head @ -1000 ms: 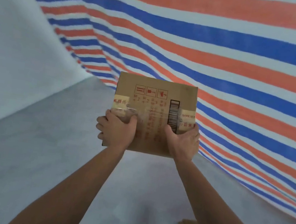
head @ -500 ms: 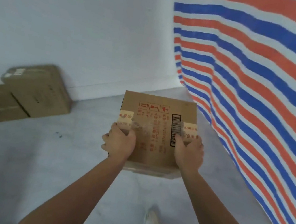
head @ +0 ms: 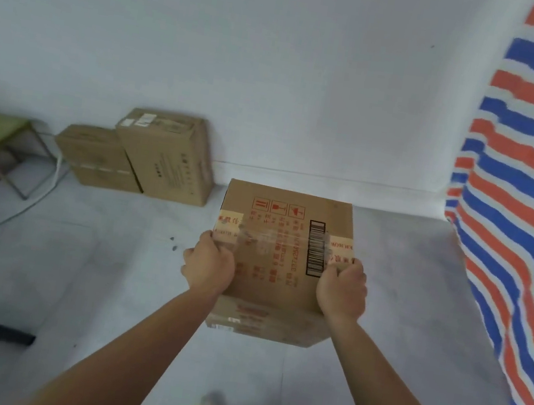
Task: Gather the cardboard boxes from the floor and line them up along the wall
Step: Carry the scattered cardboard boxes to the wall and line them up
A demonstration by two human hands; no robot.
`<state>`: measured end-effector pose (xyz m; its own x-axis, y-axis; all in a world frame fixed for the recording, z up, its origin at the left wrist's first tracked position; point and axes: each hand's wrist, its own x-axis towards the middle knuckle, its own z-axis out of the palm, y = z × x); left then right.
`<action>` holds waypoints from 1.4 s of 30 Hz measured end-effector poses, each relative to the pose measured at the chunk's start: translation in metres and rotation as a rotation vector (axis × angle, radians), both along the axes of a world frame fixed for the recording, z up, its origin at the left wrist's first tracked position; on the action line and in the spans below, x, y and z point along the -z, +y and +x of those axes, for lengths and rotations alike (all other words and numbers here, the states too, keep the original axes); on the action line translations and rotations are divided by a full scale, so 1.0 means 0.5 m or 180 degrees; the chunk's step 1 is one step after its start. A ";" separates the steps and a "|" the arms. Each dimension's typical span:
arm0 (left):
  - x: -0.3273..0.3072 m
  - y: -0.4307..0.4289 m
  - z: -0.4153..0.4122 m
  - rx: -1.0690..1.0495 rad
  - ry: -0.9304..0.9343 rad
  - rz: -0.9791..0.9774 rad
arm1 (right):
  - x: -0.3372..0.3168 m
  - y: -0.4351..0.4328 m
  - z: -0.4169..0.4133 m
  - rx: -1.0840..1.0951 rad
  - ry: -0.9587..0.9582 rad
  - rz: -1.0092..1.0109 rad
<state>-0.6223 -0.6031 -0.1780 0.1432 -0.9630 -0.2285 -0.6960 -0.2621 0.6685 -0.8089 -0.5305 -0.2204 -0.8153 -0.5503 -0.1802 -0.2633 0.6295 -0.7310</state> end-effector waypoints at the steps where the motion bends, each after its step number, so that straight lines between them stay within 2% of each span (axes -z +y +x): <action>1: 0.009 -0.056 0.002 -0.0094 0.0043 0.0009 | 0.008 -0.066 -0.002 -0.0066 0.0027 -0.0010; 6: 0.051 -0.337 0.006 -0.0186 0.0237 -0.0020 | 0.039 -0.359 -0.002 -0.0163 0.0124 -0.0004; 12: 0.035 -0.655 -0.020 -0.0110 0.0300 0.0074 | 0.035 -0.667 -0.032 -0.0043 0.0021 -0.0009; 20: 0.079 -0.997 -0.104 0.0172 0.0165 0.0268 | 0.094 -0.979 -0.104 0.0137 -0.0067 0.0017; 24: 0.163 -1.177 -0.162 0.0156 0.0111 0.0605 | 0.179 -1.168 -0.169 0.0022 -0.0135 0.0149; 29: 0.262 -1.408 -0.228 -0.0183 0.0190 0.1168 | 0.265 -1.406 -0.243 -0.0181 -0.0320 0.0375; 36: 0.419 -1.675 -0.262 -0.0282 0.0169 0.1533 | 0.391 -1.675 -0.286 -0.0384 -0.0456 0.0641; 42: 0.619 -1.850 -0.261 -0.0152 -0.0158 0.1649 | 0.607 -1.836 -0.260 -0.0300 -0.0469 0.0755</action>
